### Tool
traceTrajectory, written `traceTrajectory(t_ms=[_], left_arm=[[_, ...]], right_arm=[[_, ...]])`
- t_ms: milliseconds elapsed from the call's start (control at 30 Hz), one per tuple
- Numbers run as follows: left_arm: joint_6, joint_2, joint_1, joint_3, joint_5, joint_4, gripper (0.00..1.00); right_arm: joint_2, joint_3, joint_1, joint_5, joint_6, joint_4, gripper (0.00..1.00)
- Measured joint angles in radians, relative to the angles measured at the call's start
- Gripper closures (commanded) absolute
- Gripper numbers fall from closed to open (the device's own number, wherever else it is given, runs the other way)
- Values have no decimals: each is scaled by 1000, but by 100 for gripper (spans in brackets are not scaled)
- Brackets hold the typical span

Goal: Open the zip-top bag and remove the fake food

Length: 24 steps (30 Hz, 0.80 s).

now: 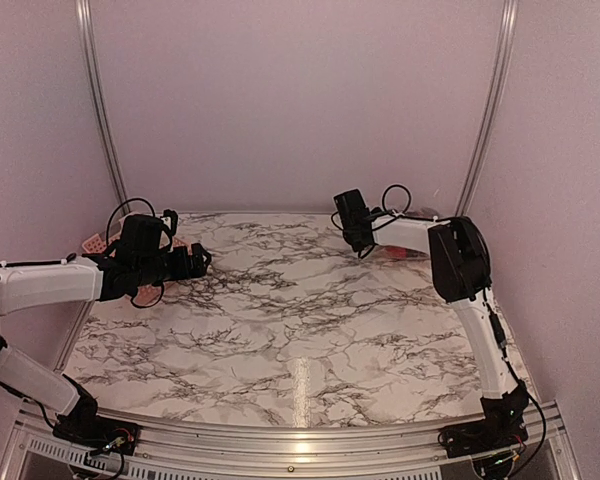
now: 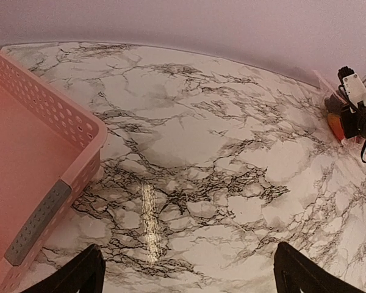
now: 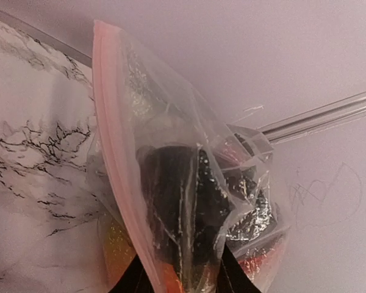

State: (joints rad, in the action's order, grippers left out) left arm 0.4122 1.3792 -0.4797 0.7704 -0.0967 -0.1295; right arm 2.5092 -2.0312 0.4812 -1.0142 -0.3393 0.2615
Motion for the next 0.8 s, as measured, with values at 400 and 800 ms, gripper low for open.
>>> traceTrajectory(t_ms=[400,800], left_arm=[[12,-26,0,-2,-1,0,1],[15,-96,0,-36,-8,-1,1]], right_arm=[[-114,97,37,94,34,42,100],[-327,235,181,310,32,48,100]])
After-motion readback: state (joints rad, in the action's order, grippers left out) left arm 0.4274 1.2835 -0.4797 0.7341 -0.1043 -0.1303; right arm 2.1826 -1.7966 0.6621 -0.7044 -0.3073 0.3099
